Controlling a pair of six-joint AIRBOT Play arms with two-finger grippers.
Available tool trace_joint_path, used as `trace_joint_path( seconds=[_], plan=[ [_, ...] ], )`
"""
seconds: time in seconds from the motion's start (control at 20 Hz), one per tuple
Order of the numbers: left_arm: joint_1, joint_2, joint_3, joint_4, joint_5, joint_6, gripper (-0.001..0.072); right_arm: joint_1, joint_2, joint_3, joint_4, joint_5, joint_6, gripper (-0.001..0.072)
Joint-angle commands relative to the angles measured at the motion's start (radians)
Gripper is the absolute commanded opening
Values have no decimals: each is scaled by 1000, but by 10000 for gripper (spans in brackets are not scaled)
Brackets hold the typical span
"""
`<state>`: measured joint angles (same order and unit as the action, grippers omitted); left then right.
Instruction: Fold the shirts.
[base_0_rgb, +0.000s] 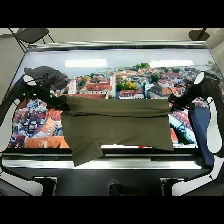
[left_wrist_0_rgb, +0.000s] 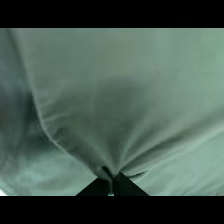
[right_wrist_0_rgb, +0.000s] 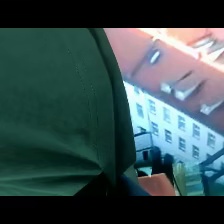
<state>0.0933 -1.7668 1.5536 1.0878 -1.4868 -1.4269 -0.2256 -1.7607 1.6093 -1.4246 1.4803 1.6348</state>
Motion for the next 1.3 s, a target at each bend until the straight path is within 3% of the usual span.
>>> trace_joint_path(
  seconds=[0.0,0.1,0.15,0.2,0.25,0.45,0.55,0.85,1.0,1.25],
  plan=[
    [-2,-5,-2,20,-51,-21,28,-1,-8,-31,3,29,-3,42],
    [-11,-6,-2,35,-50,-32,32,0,-10,-51,3,28,0,43],
    [-11,-5,0,35,-51,-32,112,-1,-9,-47,3,31,4,144],
    [-9,-2,6,35,-64,-37,297,-2,-2,-40,2,39,3,332],
    [0,6,15,35,-83,-40,408,-2,12,-30,-3,58,-11,413],
    [76,97,4,40,-174,-35,408,-92,115,-20,-5,145,-15,428],
    [109,190,-121,40,-153,-4,407,-143,167,-73,-3,181,-11,428],
    [124,535,-839,-16,111,106,407,-151,338,-388,-4,56,-21,427],
    [124,597,-990,-105,199,130,407,-151,351,-411,0,63,-34,427],
    [68,592,-1045,-158,302,122,406,-151,353,-411,0,69,-35,427]
  ],
)
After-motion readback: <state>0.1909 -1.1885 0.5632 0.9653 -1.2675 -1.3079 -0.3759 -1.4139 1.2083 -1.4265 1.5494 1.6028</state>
